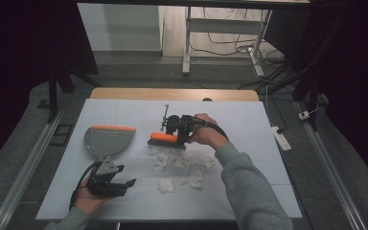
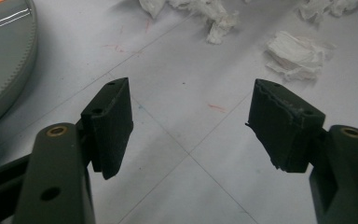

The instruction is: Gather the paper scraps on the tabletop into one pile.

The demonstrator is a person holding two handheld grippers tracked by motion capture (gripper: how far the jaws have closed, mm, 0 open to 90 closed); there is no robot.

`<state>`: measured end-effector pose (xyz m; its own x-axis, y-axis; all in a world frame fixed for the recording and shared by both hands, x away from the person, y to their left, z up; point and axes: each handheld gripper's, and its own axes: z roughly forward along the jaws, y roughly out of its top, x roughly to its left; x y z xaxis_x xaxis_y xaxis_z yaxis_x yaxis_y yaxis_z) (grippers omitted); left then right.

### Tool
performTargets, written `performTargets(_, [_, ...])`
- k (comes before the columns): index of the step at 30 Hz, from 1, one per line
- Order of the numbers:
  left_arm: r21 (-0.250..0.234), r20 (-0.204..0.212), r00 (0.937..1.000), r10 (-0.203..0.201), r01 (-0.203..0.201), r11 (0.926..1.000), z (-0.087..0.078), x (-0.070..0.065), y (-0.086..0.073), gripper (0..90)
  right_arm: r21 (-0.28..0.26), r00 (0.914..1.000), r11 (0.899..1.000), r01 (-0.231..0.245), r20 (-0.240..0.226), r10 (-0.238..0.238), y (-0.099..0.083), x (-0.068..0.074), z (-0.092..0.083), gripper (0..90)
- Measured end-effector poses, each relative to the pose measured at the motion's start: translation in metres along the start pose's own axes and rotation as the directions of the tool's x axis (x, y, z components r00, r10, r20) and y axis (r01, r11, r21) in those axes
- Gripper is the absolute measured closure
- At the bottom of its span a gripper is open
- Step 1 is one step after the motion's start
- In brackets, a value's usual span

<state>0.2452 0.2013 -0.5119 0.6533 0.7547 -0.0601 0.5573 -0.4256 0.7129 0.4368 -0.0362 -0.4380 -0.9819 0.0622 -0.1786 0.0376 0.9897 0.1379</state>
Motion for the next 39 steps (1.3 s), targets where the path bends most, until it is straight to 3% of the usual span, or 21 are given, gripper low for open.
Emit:
performTargets(3, [0.001,-0.003,1.0000,-0.002,0.002,1.0000,0.000,0.000,0.000,31.2,-0.077,0.9987,0.996,-0.051,0.008,0.051,-0.011,-0.003,-0.012,71.3])
performTargets(8, [-0.001,-0.011,0.9999,-0.011,0.011,0.9999,0.000,0.002,0.000,31.2,-0.166,0.9906,0.977,-0.133,0.007,0.136,-0.029,-0.007,-0.025,71.3])
performTargets(10, [-0.004,-0.012,0.9998,-0.015,0.015,0.9999,0.000,0.002,0.000,31.2,-0.200,0.9820,0.962,-0.186,-0.006,0.189,-0.035,-0.008,-0.029,71.3])
performTargets(11, [-0.005,-0.014,0.9998,-0.016,0.016,0.9999,0.000,0.003,0.000,31.2,-0.218,0.9716,0.948,-0.234,-0.018,0.236,-0.037,-0.006,-0.032,71.3])
performTargets(14, [-0.007,-0.019,0.9996,-0.019,0.019,0.9998,-0.001,0.004,0.000,31.2,-0.310,0.9688,0.919,-0.245,-0.039,0.245,-0.033,0.003,-0.043,71.3])
performTargets(16, [-0.011,-0.021,0.9995,-0.025,0.025,0.9996,-0.001,0.004,-0.001,31.2,-0.342,0.9585,0.896,-0.284,-0.074,0.275,-0.023,0.011,-0.049,71.3])
performTargets(19, [-0.009,-0.022,0.9995,-0.024,0.024,0.9997,-0.001,0.004,-0.001,31.2,-0.350,0.9339,0.866,-0.357,-0.161,0.319,-0.008,0.020,-0.047,71.3])
performTargets(20, [-0.009,-0.022,0.9995,-0.024,0.024,0.9997,-0.001,0.004,-0.001,31.2,-0.346,0.9328,0.867,-0.358,-0.171,0.318,-0.003,0.022,-0.043,71.3])
performTargets(22, [-0.004,-0.023,0.9995,-0.021,0.021,0.9998,0.000,0.004,-0.001,31.2,-0.346,0.9245,0.859,-0.378,-0.190,0.330,0.008,0.027,-0.032,71.3])
performTargets(25, [0.001,-0.022,0.9996,-0.019,0.019,0.9998,0.000,0.004,-0.002,31.2,-0.327,0.8914,0.836,-0.442,-0.266,0.367,0.023,0.030,-0.012,71.3])
performTargets(27, [-0.001,-0.022,0.9996,-0.020,0.020,0.9998,0.000,0.004,-0.002,31.2,-0.315,0.8780,0.827,-0.466,-0.281,0.387,0.030,0.030,0.000,71.3])
performTargets(31, [0.002,-0.021,0.9996,-0.018,0.018,0.9998,0.000,0.005,-0.002,31.2,-0.292,0.8110,0.770,-0.568,-0.359,0.462,0.035,0.024,0.023,71.3])
performTargets(32, [0.002,-0.022,0.9996,-0.018,0.018,0.9998,0.000,0.004,-0.002,31.2,-0.295,0.8027,0.760,-0.579,-0.369,0.469,0.035,0.022,0.027,71.3])
performTargets(33, [0.003,-0.027,0.9996,-0.011,0.011,0.9999,0.000,0.004,-0.002,31.1,-0.288,0.7964,0.756,-0.587,-0.373,0.476,0.034,0.021,0.031,71.3])
performTargets(35, [0.012,-0.051,0.9986,0.013,-0.012,0.9998,-0.001,0.002,-0.001,31.2,-0.266,0.7931,0.760,-0.593,-0.354,0.496,0.030,0.020,0.037,71.3])
performTargets(36, [0.014,-0.053,0.9984,0.020,-0.019,0.9997,-0.001,0.001,-0.001,31.1,-0.259,0.7791,0.746,-0.613,-0.354,0.518,0.025,0.017,0.038,71.3])
performTargets(37, [0.012,-0.050,0.9985,0.022,-0.021,0.9997,-0.001,0.001,-0.001,31.0,-0.242,0.7561,0.730,-0.639,-0.371,0.539,0.019,0.014,0.039,71.3])
performTargets(39, [0.014,-0.048,0.9985,0.027,-0.027,0.9995,-0.001,-0.001,-0.001,31.0,-0.213,0.7291,0.711,-0.670,-0.367,0.578,0.004,0.011,0.039,71.3])
